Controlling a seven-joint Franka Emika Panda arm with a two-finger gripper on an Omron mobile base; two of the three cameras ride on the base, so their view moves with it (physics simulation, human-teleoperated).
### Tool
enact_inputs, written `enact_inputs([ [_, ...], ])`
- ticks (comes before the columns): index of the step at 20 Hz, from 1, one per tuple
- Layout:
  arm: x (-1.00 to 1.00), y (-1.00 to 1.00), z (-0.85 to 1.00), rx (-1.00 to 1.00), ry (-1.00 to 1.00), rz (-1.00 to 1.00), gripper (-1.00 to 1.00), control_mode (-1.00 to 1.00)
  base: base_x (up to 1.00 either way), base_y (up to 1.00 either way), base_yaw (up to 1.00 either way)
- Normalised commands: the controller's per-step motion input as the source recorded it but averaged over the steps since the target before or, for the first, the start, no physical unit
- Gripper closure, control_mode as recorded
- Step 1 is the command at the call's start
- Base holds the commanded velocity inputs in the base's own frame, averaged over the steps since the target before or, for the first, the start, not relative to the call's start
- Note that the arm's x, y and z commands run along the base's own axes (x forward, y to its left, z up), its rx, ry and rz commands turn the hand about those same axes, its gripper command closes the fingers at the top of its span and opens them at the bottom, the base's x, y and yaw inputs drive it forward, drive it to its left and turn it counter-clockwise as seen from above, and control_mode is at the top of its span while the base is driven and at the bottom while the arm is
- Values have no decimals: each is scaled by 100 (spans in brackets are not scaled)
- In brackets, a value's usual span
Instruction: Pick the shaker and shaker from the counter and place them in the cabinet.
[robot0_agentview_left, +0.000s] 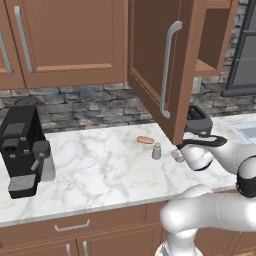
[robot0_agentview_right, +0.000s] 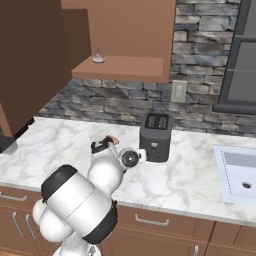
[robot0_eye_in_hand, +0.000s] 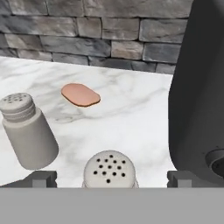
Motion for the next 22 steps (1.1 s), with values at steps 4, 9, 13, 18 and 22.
enact_inputs([
  [4,13,2,-42,-10,3,-5,-100,-100,0,0,0],
  [9,6,0,-32,-6,0,-5,-100,-100,0,0,0],
  [13,16,-7,-15,-1,0,-12,-100,-100,0,0,0],
  [18,13,-11,-18,0,0,-18,-100,-100,0,0,0],
  [22,2,-1,-8,0,0,-7,100,-100,0,0,0],
])
